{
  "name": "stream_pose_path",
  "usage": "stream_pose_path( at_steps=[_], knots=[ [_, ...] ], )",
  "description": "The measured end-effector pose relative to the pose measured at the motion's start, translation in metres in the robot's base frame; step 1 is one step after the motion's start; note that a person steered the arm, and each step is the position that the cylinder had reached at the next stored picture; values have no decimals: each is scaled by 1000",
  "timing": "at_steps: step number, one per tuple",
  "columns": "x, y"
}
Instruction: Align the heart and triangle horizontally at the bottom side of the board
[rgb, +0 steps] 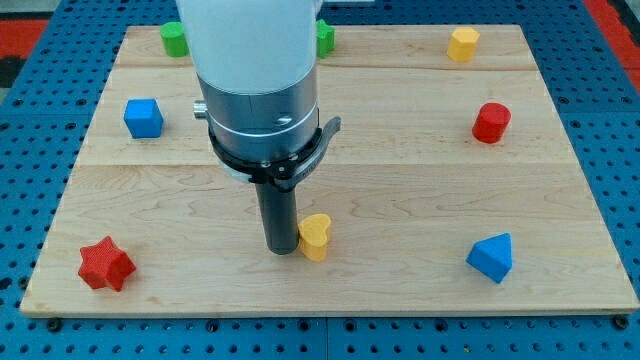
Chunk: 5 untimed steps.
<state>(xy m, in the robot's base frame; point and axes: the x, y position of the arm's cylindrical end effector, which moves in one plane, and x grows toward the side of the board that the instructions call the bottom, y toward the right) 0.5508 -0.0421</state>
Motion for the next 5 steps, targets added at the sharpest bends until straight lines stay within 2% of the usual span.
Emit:
stream_pose_path(
  at_steps=[2, 4, 5],
  knots=[
    [-44, -36],
    [-53, -32],
    [-50, -1]
  ],
)
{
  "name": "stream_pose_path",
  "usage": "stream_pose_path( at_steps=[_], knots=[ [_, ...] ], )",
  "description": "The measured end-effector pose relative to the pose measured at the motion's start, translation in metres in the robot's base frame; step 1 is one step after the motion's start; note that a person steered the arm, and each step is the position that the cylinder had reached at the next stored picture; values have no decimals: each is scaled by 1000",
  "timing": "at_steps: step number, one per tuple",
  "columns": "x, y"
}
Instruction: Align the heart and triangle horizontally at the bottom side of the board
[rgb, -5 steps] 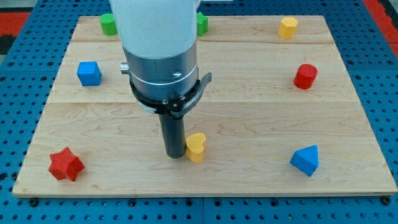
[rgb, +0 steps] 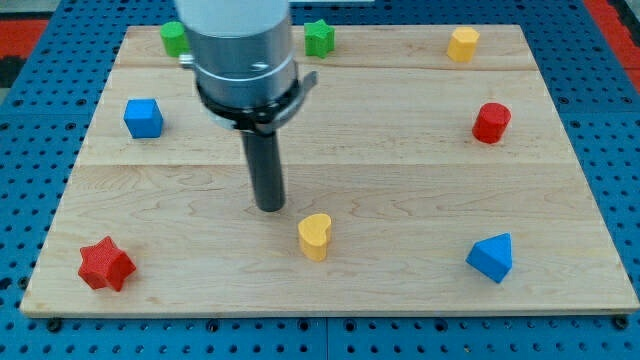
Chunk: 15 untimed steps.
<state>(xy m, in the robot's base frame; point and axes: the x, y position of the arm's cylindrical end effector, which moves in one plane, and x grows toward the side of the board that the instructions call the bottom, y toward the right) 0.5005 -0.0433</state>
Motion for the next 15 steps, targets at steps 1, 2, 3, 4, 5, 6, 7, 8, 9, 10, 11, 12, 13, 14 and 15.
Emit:
stream_pose_path(
  at_steps=[1, 2, 3, 4, 5, 6, 7, 8, 9, 10, 11, 12, 13, 14, 15],
  knots=[
    [3, 37],
    [4, 52],
    [9, 52],
    [33, 52],
    [38, 52],
    [38, 52],
    [40, 62],
    [65, 111],
    [85, 171],
    [80, 193],
    [73, 193],
    [73, 194],
    [73, 197],
    [73, 203],
    [73, 208]
  ],
)
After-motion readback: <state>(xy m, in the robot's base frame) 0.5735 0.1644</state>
